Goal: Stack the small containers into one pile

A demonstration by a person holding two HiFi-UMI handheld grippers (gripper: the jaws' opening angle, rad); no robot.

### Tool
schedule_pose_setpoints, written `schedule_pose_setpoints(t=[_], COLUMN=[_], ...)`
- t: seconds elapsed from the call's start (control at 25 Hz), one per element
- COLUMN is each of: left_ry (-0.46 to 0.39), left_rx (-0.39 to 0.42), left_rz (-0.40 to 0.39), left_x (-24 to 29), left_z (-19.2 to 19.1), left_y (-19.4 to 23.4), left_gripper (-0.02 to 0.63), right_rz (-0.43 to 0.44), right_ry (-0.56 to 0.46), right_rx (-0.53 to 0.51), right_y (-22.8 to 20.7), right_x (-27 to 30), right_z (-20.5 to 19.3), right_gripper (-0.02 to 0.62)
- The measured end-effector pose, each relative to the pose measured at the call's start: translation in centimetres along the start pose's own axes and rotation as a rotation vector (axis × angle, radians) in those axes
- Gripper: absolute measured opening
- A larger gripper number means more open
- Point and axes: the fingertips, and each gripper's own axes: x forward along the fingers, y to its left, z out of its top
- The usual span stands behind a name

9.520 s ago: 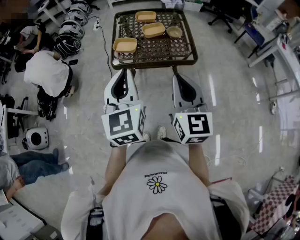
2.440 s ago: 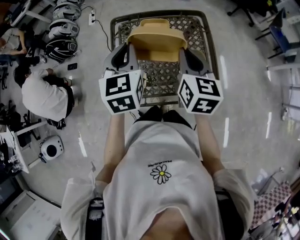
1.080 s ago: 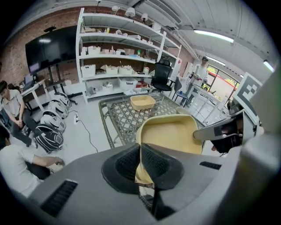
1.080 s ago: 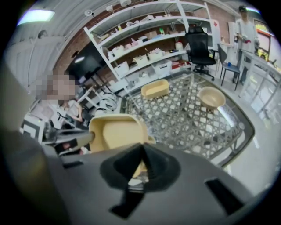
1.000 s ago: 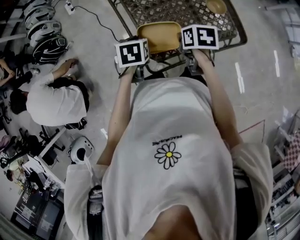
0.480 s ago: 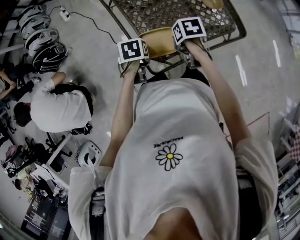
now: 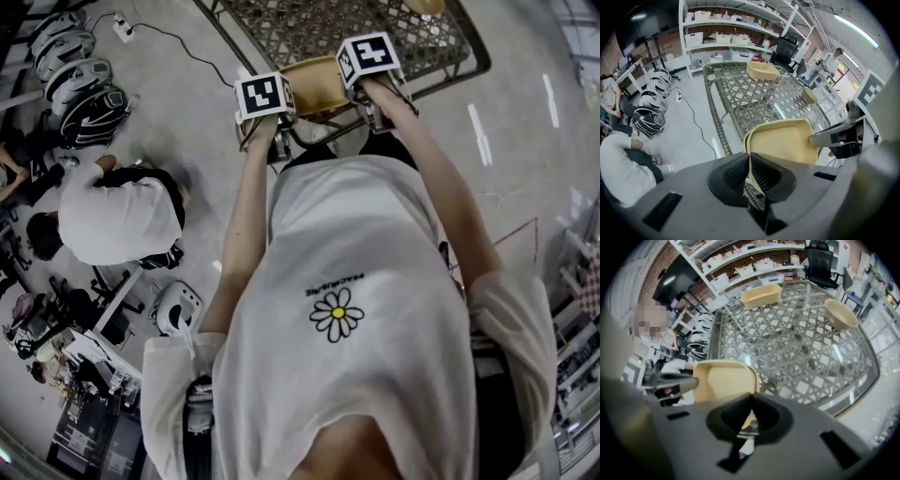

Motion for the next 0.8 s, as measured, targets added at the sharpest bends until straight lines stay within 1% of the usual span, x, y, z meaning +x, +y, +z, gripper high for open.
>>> schedule_pose_setpoints(t=[0.24, 0.36, 0.6, 0.68, 0.76, 0.8], left_ry=[0.002, -0.003, -0.026, -0.033, -0.044, -0.057], left_rx=[0.012, 0.026, 0.080, 0.083, 0.065, 0.049], left_rz=[0.004, 0.009, 0.019, 0.027, 0.021, 0.015], left_x=[0.4, 0.5, 0.2, -0.1, -0.6, -1.0], left_z=[0.1, 0.1, 0.1, 0.0, 0.2, 0.4], left_y=[0.1, 0.2, -0.5, -0.6, -0.7, -0.7], left_gripper=[0.035, 0.037, 0.049, 0.057, 0.090, 0.100], right_rz=[0.005, 0.007, 0.020, 0.031, 0.040, 0.041], right_ry=[-0.001, -0.019, -0.068, -0.081, -0.098, -0.112], right_rx=[0.010, -0.007, -0.027, -0.043, -0.048, -0.050], right_y=[-0.2, -0.1, -0.3, -0.2, -0.2, -0.2], right_x=[0.6, 0.6, 0.0, -0.4, -0.9, -1.3], right_z=[-0.3, -0.2, -0.5, -0.5, -0.3, -0.1], right_gripper=[0.038, 0.038, 0.038, 0.059, 0.112, 0.126])
